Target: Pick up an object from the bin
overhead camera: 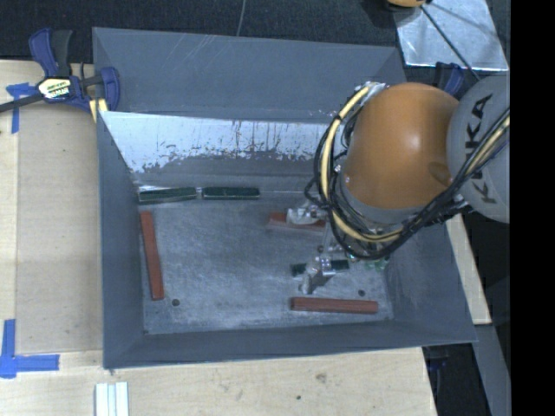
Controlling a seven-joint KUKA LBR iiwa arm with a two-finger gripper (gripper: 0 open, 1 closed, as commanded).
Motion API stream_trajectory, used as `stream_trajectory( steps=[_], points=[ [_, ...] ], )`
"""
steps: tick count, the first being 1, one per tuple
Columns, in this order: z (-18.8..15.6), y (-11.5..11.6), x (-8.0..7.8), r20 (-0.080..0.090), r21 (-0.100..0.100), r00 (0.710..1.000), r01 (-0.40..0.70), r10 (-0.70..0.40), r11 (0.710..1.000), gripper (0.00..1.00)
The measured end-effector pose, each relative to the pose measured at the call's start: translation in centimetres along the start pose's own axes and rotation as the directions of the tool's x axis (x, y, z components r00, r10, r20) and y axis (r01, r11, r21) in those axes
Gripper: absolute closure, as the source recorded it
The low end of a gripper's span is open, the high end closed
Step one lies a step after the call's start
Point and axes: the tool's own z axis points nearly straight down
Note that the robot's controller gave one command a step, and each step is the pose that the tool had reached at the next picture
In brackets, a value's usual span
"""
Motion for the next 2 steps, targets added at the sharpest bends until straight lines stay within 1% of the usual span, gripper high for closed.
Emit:
stream_trajectory(
  steps=[1, 2],
  points=[
    [-0.2, 0.0, -0.1, 0.004, 0.000, 1.000, 0.000, 0.000, 1.000, 0.00],
    [4.5, -0.2, 0.3, 0.015, 0.000, 1.000, 0.026, -0.026, 1.000, 0.00]
  ],
)
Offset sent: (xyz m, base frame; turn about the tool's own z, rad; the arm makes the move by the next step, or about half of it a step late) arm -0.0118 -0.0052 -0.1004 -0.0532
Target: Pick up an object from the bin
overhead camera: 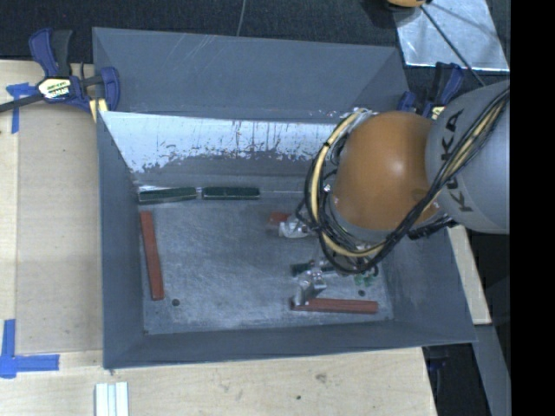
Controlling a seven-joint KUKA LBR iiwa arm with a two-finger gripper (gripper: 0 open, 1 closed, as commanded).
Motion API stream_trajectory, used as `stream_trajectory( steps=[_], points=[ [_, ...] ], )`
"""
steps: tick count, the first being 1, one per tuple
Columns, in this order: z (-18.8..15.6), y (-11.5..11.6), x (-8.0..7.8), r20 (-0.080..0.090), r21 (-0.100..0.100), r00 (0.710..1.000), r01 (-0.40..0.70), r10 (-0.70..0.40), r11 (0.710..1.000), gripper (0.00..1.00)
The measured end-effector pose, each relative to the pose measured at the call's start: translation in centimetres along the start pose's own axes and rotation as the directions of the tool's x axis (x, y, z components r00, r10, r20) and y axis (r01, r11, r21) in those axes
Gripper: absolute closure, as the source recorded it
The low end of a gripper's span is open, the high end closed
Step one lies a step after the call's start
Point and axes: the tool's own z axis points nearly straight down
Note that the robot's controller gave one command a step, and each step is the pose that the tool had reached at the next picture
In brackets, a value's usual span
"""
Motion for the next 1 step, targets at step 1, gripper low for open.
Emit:
stream_trajectory(
  steps=[1],
  points=[
    [6.64, -5.28, -1.04, -0.008, 0.001, 0.999, -0.049, 0.049, 0.999, 0.00]
  ],
)
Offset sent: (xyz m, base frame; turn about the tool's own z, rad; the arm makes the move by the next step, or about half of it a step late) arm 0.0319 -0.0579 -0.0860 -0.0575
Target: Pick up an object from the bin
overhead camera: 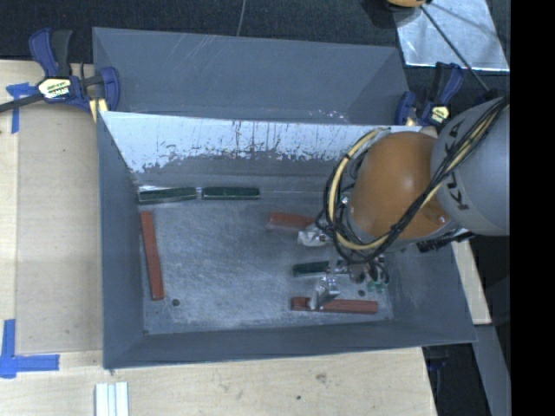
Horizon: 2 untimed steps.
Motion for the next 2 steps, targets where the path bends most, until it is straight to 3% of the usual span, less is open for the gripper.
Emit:
stream_trajectory(
  steps=[1, 2],
  points=[
    [1.4, -0.4, -1.5, -0.015, -0.001, 0.995, 0.103, -0.103, 0.995, 0.00],
    [2.5, -5.2, 0.3, 0.026, 0.000, 0.999, -0.029, 0.029, 1.000, 1.00]
  ],
)
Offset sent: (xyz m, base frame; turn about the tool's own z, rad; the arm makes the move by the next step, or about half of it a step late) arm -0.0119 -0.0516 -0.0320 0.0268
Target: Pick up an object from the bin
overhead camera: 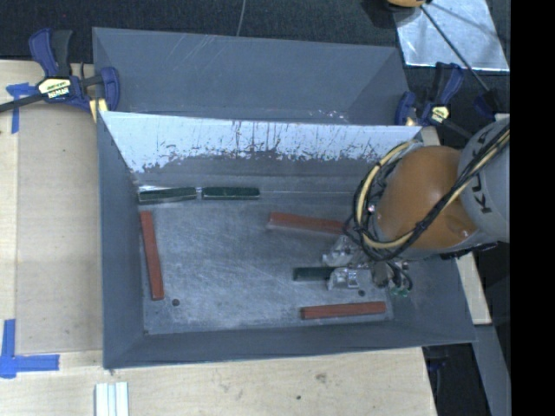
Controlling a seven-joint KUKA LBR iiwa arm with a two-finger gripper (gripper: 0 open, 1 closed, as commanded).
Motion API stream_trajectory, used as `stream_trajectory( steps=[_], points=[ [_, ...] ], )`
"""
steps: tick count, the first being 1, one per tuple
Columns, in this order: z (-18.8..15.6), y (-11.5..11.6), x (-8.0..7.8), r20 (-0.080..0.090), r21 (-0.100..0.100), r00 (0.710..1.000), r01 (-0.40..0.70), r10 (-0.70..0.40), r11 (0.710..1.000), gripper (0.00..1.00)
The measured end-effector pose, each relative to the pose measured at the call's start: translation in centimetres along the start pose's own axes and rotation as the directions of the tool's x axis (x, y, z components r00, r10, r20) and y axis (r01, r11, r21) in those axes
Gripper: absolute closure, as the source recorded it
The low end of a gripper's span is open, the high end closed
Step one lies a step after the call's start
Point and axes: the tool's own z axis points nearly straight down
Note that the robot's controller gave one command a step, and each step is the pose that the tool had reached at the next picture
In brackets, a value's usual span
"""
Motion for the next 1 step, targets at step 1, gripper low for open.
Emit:
stream_trajectory(
  steps=[1],
  points=[
    [0.00, 0.00, 0.00, 0.000, 0.000, 1.000, 0.000, 0.000, 1.000, 1.00]
  ],
)
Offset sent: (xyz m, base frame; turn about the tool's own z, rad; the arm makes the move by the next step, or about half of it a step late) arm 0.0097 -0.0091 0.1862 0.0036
